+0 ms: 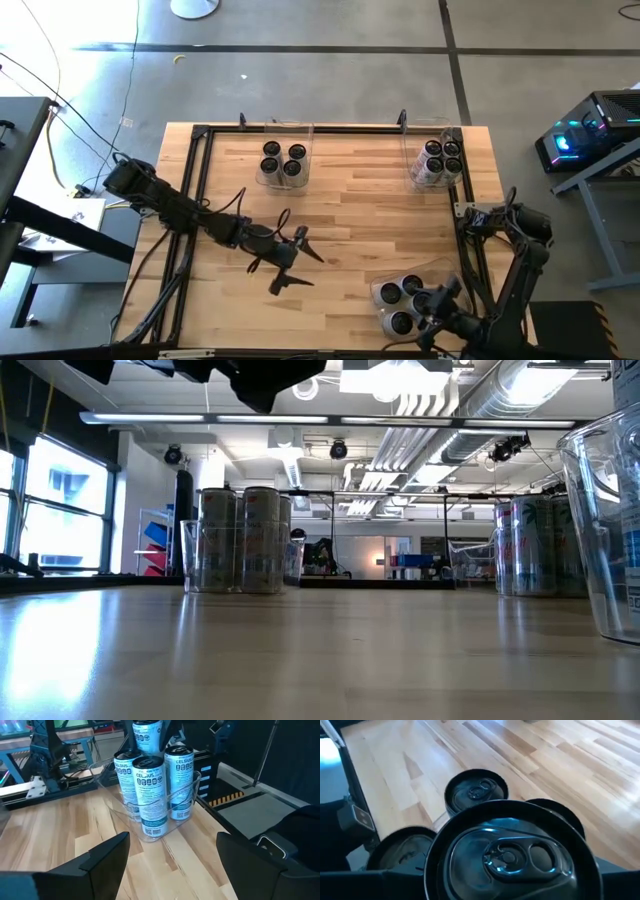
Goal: Sort soda cans
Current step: Put the white/blue soda can into the bottom right transparent bin
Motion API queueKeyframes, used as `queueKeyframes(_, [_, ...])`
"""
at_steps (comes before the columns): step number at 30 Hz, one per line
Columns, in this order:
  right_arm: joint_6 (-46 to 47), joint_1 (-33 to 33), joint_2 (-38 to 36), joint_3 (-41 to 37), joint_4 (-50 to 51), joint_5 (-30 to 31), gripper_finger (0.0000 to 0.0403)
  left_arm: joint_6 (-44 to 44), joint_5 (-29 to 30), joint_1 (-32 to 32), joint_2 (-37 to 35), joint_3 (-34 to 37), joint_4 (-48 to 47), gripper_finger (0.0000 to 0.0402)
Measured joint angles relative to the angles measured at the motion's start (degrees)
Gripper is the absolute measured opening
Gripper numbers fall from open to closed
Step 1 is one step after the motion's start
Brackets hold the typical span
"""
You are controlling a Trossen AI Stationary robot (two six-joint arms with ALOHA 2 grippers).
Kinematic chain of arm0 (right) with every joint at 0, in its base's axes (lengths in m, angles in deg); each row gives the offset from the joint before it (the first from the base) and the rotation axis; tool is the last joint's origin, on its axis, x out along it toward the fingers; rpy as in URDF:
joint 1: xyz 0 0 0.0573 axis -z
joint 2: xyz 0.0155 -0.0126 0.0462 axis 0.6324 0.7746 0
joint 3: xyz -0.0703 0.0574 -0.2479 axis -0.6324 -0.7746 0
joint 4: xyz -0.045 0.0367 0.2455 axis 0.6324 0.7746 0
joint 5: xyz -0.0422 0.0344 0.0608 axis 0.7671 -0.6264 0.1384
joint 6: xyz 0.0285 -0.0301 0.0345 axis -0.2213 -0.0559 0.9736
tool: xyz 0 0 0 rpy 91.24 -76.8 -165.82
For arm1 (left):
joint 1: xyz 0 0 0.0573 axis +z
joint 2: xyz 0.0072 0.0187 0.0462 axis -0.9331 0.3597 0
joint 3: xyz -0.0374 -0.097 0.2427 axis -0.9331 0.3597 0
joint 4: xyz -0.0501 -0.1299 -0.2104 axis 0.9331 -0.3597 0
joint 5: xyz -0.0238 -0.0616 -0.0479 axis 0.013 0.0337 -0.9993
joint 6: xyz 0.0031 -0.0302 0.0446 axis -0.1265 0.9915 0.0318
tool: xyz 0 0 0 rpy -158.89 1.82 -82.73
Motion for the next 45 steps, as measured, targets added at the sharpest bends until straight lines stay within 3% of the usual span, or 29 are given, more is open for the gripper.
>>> queueKeyframes(5, [-2.91, 1.57, 0.03, 3.34, 3.32, -4.05, 0.0238, 1.30, 0.71, 0.00, 0.00, 0.00, -0.05, 0.0291])
queueKeyframes(10, [-4.87, 1.94, 0.00, 8.39, 8.02, -4.22, 0.0239, 1.93, 0.93, -0.21, 0.00, 0.00, 0.09, 0.0291])
queueKeyframes(16, [-11.98, 2.55, -0.21, 15.57, 8.37, -4.36, 0.0239, 1.46, 5.86, -1.31, -0.22, 0.00, 0.03, 0.0291])
queueKeyframes(25, [-30.81, 7.29, -0.33, 28.09, 8.48, -5.73, 0.0240, -3.22, 13.49, -4.11, -8.04, 0.04, -8.97, 0.0291])
queueKeyframes(35, [-56.44, 17.07, -0.46, 39.65, 5.90, -5.97, 0.0240, 0.68, 24.69, -6.37, -17.42, 2.97, -24.66, 0.0291])
queueKeyframes(41, [-76.46, 27.50, -0.56, 34.50, -5.32, -8.34, 0.0240, 5.74, 26.22, -6.38, -22.49, 13.34, -15.72, 0.0291])
queueKeyframes(45, [-89.62, 35.80, -0.52, 23.96, -20.92, -17.39, 0.0240, 7.00, 26.27, -6.36, -23.57, 19.75, -6.11, 0.0291])
